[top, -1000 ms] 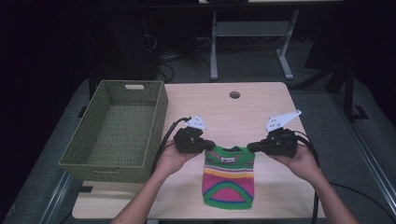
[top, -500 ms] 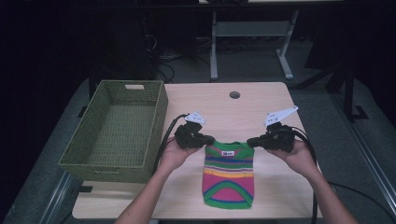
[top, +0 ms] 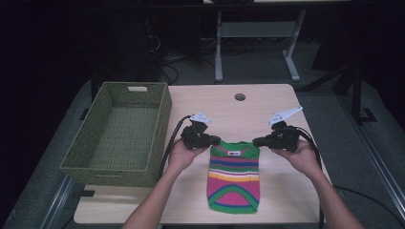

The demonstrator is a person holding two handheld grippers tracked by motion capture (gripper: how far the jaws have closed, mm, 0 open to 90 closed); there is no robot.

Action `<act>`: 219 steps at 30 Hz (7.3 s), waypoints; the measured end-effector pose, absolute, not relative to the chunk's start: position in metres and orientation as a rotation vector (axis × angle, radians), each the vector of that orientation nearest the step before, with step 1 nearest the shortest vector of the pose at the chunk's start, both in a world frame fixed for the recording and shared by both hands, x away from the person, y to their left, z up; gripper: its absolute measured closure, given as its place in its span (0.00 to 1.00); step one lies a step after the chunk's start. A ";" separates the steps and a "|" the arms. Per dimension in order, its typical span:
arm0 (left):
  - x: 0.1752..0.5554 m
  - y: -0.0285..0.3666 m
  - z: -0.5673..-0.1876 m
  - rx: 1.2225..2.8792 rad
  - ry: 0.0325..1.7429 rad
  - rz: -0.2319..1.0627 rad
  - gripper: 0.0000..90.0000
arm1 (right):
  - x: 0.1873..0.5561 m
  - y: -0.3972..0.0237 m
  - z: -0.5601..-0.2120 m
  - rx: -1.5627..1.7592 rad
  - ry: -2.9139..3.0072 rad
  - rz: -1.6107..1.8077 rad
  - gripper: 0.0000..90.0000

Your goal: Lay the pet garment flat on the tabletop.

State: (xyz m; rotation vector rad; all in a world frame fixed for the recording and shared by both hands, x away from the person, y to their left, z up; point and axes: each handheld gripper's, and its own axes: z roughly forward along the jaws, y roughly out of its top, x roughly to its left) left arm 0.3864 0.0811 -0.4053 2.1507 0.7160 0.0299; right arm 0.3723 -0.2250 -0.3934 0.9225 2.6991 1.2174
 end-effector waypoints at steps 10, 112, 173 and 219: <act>0.398 0.077 -0.414 2.154 0.748 0.037 0.95 | 0.382 -0.226 -0.404 0.966 2.695 1.217 0.98; 0.319 0.072 -0.453 2.432 0.582 -0.016 0.86 | 0.306 -0.202 -0.457 0.876 2.794 0.977 0.82; 0.376 0.048 -0.455 2.379 0.735 0.057 0.75 | 0.362 -0.225 -0.461 1.134 2.654 1.024 0.67; 0.359 0.072 -0.438 2.247 0.747 0.059 0.38 | 0.353 -0.252 -0.448 1.201 2.629 1.175 0.38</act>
